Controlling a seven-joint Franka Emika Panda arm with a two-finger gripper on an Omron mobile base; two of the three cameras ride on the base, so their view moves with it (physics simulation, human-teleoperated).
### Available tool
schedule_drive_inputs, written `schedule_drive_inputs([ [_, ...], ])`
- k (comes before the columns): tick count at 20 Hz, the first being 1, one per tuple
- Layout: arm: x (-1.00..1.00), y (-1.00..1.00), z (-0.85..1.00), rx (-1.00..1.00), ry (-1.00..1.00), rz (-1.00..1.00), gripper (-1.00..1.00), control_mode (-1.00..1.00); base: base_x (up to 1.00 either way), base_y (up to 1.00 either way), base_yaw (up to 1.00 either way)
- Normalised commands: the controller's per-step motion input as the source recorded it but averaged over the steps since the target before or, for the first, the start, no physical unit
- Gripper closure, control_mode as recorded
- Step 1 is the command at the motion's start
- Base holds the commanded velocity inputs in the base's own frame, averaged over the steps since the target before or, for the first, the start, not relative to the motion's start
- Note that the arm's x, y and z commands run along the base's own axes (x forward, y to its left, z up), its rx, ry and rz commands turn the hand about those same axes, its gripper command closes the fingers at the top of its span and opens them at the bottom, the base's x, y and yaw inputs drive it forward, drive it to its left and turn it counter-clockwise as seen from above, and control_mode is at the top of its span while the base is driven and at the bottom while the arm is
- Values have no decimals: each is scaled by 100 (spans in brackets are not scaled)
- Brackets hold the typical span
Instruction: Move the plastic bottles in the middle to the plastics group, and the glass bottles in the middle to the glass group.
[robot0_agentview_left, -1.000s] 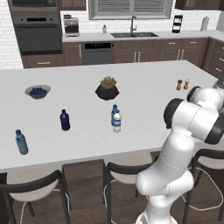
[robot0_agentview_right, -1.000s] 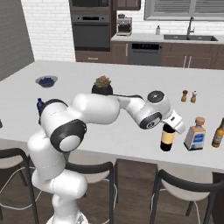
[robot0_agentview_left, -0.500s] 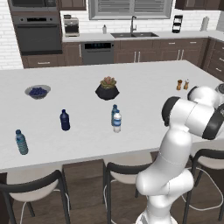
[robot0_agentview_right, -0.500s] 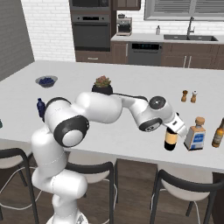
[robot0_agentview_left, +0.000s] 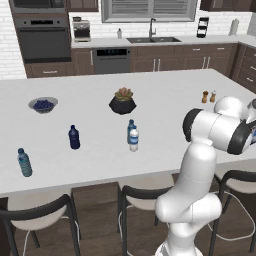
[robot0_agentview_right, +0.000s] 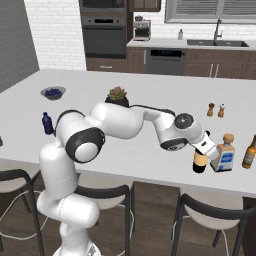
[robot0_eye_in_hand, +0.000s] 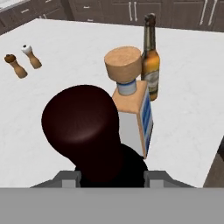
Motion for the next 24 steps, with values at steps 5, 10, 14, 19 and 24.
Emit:
schedule_drive_inputs([
  [5, 0, 0, -2, 0, 0, 0, 100, -100, 0, 0, 0],
  [10, 0, 0, -25, 0, 0, 0, 100, -100, 0, 0, 0],
  [14, 4, 0, -11, 0, -2, 0, 100, -100, 0, 0, 0],
  [19, 22, 0, 3, 0, -2, -1, 100, -100, 0, 0, 0],
  [24, 30, 0, 0, 0, 0, -2, 100, -100, 0, 0, 0],
])
